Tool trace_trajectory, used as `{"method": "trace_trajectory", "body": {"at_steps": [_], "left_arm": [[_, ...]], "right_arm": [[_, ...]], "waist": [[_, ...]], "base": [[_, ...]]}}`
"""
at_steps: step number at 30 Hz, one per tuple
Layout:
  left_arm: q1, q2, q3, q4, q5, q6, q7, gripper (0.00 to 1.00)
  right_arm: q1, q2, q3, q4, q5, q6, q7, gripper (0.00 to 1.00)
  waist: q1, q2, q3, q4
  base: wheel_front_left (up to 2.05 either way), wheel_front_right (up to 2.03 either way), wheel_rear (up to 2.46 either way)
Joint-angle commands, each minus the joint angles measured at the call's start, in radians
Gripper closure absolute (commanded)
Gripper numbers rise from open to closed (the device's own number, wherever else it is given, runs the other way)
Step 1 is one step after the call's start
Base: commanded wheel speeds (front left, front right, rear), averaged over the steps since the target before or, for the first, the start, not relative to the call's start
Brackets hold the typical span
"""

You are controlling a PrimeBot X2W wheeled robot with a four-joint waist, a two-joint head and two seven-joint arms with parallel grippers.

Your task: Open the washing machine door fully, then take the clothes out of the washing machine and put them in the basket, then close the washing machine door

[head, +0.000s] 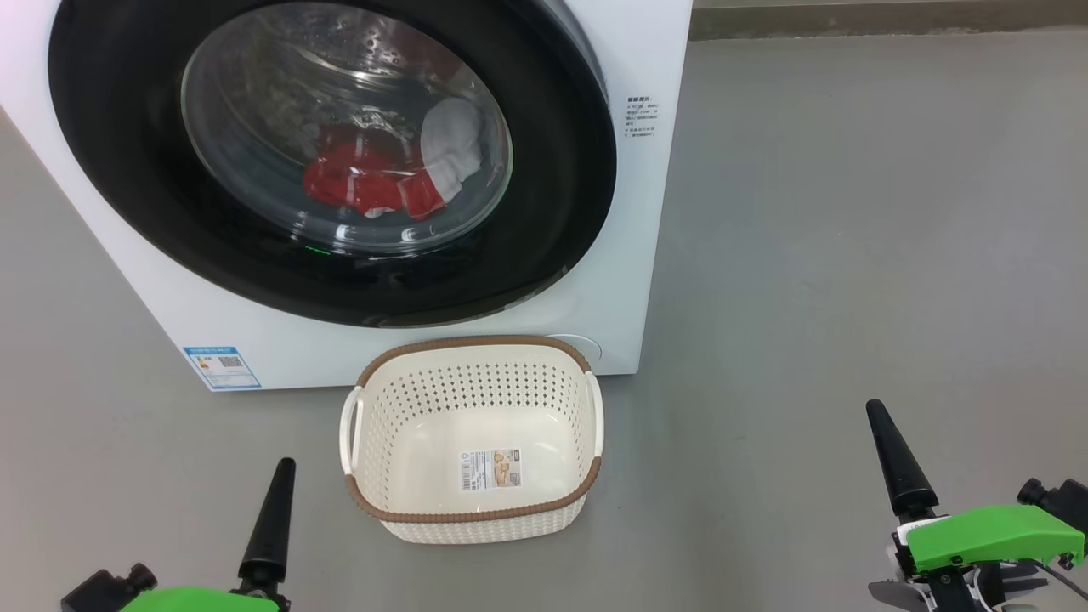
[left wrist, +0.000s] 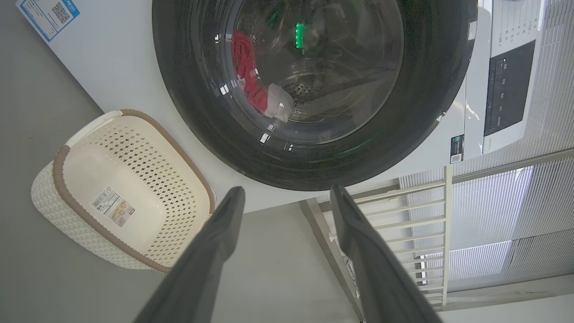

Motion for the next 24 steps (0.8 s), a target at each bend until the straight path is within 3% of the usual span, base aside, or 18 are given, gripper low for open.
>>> {"method": "trace_trajectory", "body": {"at_steps": [1, 12, 24], "left_arm": [[-0.045, 0.014, 0.01, -0.032, 0.023, -0.003, -0.008, 0.0], [-0.06, 0.015, 0.014, -0.048, 0.238, -0.003, -0.044, 0.0], [-0.074, 0.015, 0.008, -0.06, 0.397, -0.004, -0.079, 0.0]], "right_arm": [[-0.051, -0.013, 0.007, -0.032, -0.025, 0.0, -0.012, 0.0], [-0.065, -0.016, 0.019, -0.057, -0.197, 0.0, -0.047, 0.0], [-0.075, -0.019, 0.033, -0.069, -0.351, 0.0, -0.082, 0.0]], "waist": [[-0.0001, 0.0, 0.0, 0.0], [-0.0001, 0.0, -0.002, -0.004], [-0.0001, 0.0, -0.01, -0.007]], "base": [[0.0, 0.0, 0.0], [0.0, 0.0, 0.0], [0.0, 0.0, 0.0]]}}
